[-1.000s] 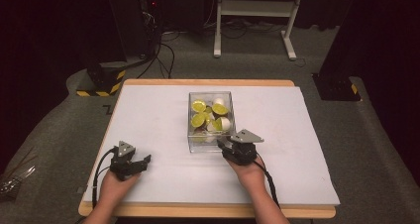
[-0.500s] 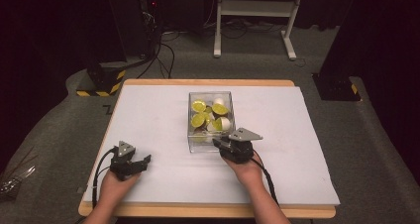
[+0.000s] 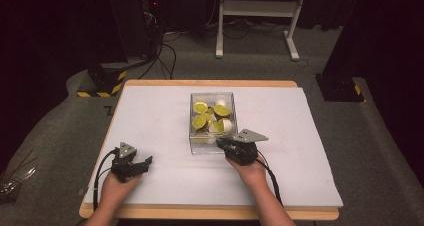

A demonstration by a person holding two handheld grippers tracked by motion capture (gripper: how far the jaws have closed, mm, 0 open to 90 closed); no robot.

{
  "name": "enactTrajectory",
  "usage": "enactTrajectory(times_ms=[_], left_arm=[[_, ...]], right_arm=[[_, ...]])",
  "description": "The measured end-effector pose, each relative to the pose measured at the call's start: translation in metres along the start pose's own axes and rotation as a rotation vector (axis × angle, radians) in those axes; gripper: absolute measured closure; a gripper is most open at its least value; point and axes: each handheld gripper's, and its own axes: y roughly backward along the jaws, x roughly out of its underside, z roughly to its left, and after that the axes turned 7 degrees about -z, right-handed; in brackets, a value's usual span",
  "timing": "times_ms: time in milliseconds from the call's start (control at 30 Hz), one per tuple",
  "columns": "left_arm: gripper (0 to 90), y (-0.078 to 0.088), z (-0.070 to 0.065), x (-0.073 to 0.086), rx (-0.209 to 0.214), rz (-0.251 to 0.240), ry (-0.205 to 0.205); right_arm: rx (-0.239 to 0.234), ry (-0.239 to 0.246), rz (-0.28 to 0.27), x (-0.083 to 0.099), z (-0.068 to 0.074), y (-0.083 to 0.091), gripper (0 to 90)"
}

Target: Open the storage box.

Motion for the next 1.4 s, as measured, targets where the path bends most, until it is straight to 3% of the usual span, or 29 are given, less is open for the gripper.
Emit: enactTrajectory(times_ms=[367, 700, 800, 933, 1167, 1400], left_arm=[[30.3, 0.0, 0.0, 0.0, 0.001, 0.001, -0.001], [30.3, 0.0, 0.0, 0.0, 0.0, 0.001, -0.001], [30.3, 0.0, 0.0, 0.0, 0.0, 0.001, 0.0], [30.3, 0.0, 0.0, 0.0, 0.0, 0.001, 0.001], [30.3, 0.0, 0.0, 0.0, 0.0, 0.0, 0.0], [30.3, 0.0, 0.0, 0.0, 0.0, 0.002, 0.0]], right_arm=[[0.012, 0.005, -0.014, 0.005, 0.0, 0.011, 85.2], [-0.045, -0.035, -0.03, 0.002, -0.004, 0.0, 73.5], [-0.056, -0.026, -0.028, 0.001, -0.004, -0.002, 73.4], [-0.094, -0.066, -0.027, 0.002, -0.009, 0.0, 77.1], [-0.1, -0.02, -0.017, 0.003, -0.003, 0.004, 78.9], [-0.086, -0.005, -0.011, 0.005, 0.004, 0.012, 80.7]])
